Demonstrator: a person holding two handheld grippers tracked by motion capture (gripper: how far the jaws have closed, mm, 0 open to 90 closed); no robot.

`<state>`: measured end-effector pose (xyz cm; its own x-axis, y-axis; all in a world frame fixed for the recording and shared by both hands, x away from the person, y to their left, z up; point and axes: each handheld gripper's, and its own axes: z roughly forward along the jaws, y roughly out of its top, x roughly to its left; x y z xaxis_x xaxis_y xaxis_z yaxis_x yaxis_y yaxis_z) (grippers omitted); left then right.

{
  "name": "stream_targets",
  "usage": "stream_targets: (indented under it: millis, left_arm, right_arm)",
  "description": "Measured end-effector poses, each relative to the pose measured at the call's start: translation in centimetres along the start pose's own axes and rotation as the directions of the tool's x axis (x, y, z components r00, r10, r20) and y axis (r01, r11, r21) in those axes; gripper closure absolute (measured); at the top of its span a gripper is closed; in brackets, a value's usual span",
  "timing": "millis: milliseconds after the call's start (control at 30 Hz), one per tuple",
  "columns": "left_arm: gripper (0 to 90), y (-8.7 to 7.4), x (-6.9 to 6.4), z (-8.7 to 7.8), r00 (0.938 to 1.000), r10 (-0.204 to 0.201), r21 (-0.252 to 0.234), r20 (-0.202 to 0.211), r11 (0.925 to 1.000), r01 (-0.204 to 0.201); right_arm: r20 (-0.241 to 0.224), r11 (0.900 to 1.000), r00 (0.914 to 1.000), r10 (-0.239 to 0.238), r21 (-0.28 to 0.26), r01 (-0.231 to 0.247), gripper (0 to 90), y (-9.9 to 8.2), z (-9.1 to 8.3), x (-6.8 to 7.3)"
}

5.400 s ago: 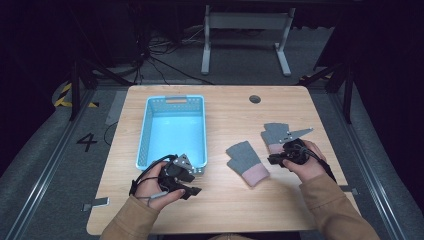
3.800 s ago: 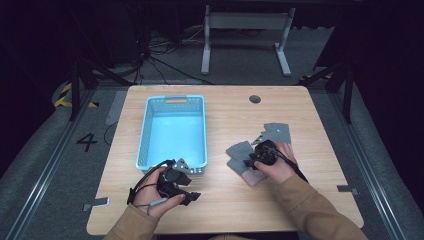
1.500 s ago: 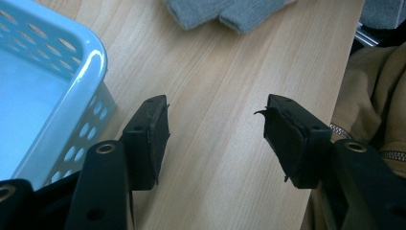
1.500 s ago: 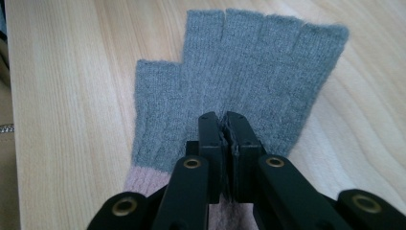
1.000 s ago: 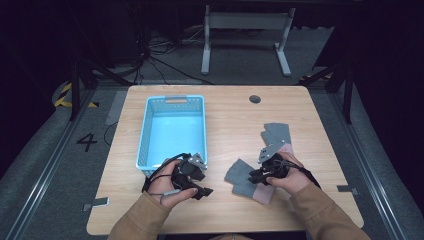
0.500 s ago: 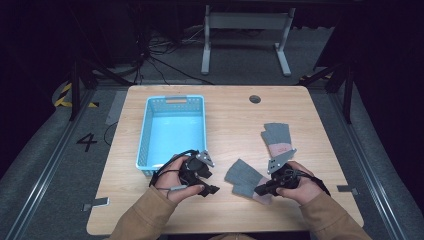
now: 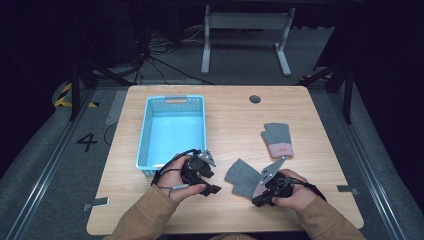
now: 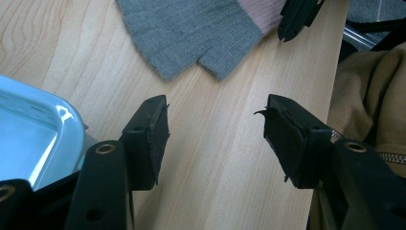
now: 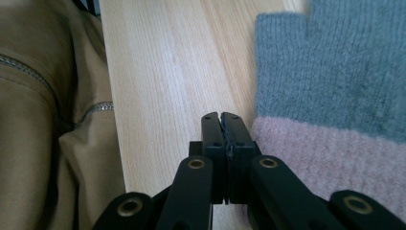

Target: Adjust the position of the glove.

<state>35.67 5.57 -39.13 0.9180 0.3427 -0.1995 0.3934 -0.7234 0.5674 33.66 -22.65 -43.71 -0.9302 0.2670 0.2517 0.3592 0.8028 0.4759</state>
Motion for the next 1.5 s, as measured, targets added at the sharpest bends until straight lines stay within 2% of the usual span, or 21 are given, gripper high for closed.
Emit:
stream_targets:
  millis: [133, 467, 700, 867, 1100, 1233, 1333, 1500]
  left_arm:
    - [42.3, 0.0, 0.1, -0.1, 1.0, 0.002, -0.002, 0.0, 1.0, -0.002]
    - [42.3, 0.0, 0.1, 0.0, 1.0, 0.0, 0.003, 0.002, 1.0, 0.0]
    - [42.3, 0.0, 0.0, 0.0, 1.0, 0.0, 0.003, 0.002, 1.0, 0.0]
    - [42.3, 0.0, 0.0, -0.1, 1.0, 0.002, -0.001, -0.001, 1.0, -0.002]
    - [42.6, 0.1, 0.0, 0.0, 1.0, 0.005, 0.002, 0.002, 1.0, -0.005]
    - [42.7, 0.2, 0.0, 0.1, 1.0, 0.005, 0.003, -0.001, 1.0, -0.005]
    - [42.7, 0.1, -0.1, 0.0, 1.0, 0.003, 0.005, 0.001, 1.0, -0.003]
    - [42.7, -0.1, 0.1, 0.0, 1.0, 0.0, -0.001, -0.003, 1.0, 0.0]
  right_arm:
    - [0.012, 0.9999, 0.9999, -0.001, 0.012, 0.001, 89.9, -0.1, -0.1, -0.1]
    - [0.054, 0.9998, 0.9984, 0.018, 0.001, -0.018, 90.0, -0.9, -1.0, -1.1]
    - [0.084, 0.9981, 0.9946, 0.061, -0.01, -0.06, 90.0, -1.5, -1.6, -1.9]
    - [0.094, 0.9975, 0.9931, 0.07, -0.016, -0.069, 90.0, -1.7, -1.8, -2.2]
    - [0.112, 0.9943, 0.9881, 0.106, -0.028, -0.103, 90.0, -1.9, -2.1, -2.6]
    - [0.111, 0.9957, 0.9899, 0.088, -0.037, -0.085, 89.8, -1.9, -2.3, -2.4]
    - [0.1, 0.9953, 0.992, 0.077, -0.066, -0.071, 89.5, -1.6, -2.9, -2.0]
    - [0.12, 0.9915, 0.9896, 0.08, -0.112, -0.067, 89.6, -1.2, -3.9, -1.8]
